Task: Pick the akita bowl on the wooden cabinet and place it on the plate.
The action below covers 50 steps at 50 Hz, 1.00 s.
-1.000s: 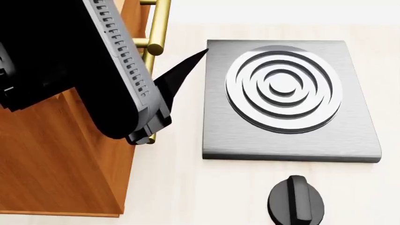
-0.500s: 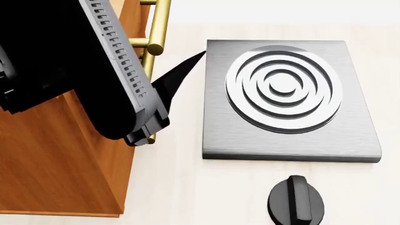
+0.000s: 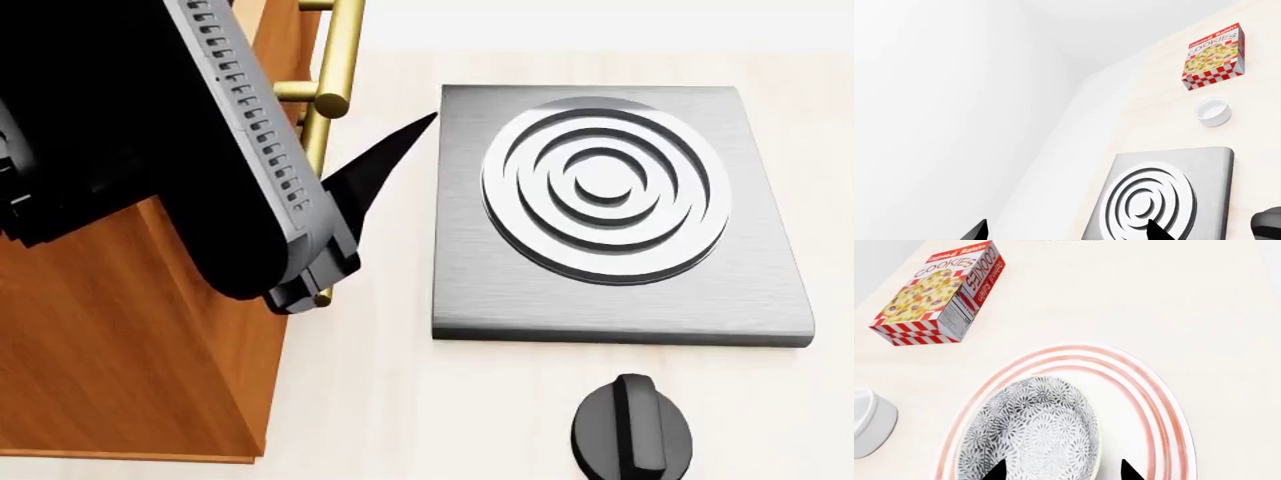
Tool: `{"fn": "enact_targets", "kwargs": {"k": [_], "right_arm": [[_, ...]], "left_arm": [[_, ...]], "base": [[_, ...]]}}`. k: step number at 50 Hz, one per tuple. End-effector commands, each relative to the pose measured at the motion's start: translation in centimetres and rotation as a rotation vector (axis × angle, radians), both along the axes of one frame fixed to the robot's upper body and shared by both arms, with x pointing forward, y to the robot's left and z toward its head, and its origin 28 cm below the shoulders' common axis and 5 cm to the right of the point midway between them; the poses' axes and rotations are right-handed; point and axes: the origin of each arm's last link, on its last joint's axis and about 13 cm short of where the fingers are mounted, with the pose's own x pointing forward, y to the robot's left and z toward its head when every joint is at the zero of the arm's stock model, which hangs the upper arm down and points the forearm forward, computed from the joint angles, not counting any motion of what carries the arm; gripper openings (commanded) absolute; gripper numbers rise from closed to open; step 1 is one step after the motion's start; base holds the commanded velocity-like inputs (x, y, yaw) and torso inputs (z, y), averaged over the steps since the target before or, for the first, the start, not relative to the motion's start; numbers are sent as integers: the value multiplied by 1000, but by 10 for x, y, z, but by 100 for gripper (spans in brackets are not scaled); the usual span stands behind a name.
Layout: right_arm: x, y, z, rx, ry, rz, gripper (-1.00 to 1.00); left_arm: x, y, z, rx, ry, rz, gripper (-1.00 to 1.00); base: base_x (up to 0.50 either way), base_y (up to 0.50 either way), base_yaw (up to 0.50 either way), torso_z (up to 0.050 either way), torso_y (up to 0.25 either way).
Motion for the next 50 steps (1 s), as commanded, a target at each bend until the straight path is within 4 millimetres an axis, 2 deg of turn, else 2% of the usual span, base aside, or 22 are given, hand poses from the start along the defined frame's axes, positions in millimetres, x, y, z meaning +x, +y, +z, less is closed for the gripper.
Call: {"fn": "enact_targets", "kwargs": {"k": [1, 23, 38, 50], "right_arm": [[1, 0, 1, -10, 1, 7, 100], [-4, 0, 2, -24, -1, 3, 100], [-22, -4, 28, -67, -61, -18, 100], [-28, -2, 50, -105, -113, -10, 100]], "left_arm": [[0, 0, 0, -1, -1, 0, 100], [1, 1, -3, -2, 2, 6, 100], [1, 2, -1, -3, -1, 10, 100], [-1, 2, 1, -2, -4, 12, 100]], "base": [[0, 0, 0, 0, 0], [0, 0, 0, 0, 0], [0, 0, 0, 0, 0], [0, 0, 0, 0, 0]]}}
